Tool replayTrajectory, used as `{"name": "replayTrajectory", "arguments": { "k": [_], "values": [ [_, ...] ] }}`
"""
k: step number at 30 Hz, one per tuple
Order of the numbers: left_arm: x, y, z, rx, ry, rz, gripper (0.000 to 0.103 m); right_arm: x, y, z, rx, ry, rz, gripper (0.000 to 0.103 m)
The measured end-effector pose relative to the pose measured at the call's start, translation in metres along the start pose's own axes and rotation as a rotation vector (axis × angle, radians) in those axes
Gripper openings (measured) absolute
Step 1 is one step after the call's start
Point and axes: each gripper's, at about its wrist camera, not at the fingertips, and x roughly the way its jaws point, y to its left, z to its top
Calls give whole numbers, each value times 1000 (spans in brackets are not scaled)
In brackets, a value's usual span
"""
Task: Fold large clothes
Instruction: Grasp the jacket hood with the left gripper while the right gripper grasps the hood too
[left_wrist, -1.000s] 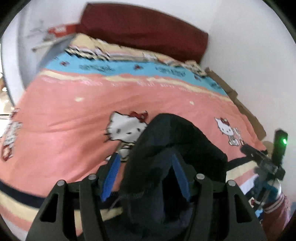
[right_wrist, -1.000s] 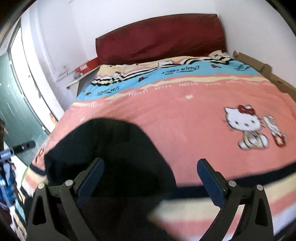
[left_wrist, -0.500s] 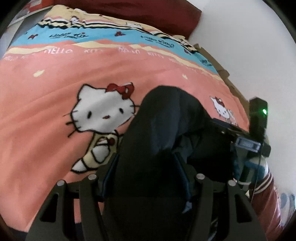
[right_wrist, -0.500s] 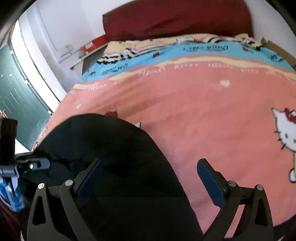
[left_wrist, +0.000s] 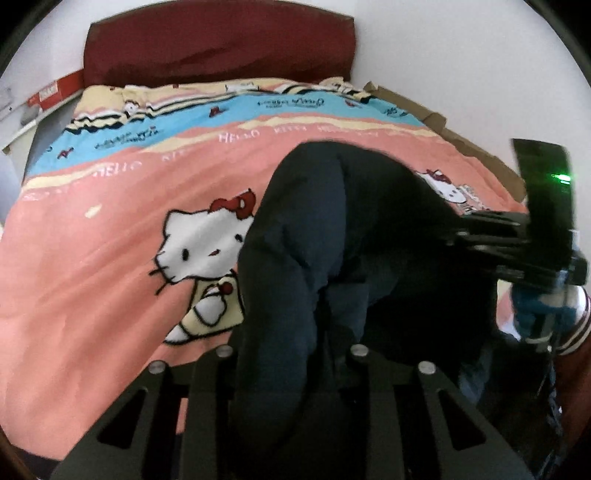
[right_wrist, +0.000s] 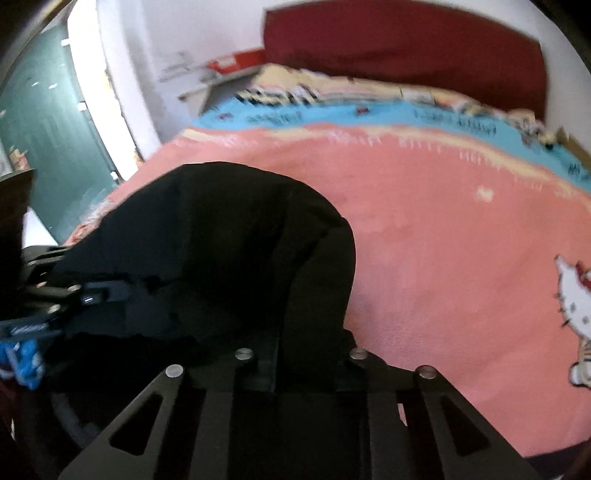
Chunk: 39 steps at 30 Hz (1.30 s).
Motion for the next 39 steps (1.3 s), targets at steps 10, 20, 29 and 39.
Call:
{"name": "replayTrajectory", "arguments": {
  "k": [10, 20, 29, 39],
  "values": [
    [-86, -21, -44, 63, -92, -74, 24, -122, 68, -42, -157, -192, 11, 10],
    [-156, -48, -126, 112, -175, -67, 19, -190, 132, -134, -237, -227, 62, 10],
    [-161, -67, -196, 103, -157, -67, 15, -194, 151, -212, -241, -145, 112, 10],
    [-191, -75, -217, 92, -207, -86, 12, -218, 152, -218, -238, -168, 125, 10]
  ]
}}
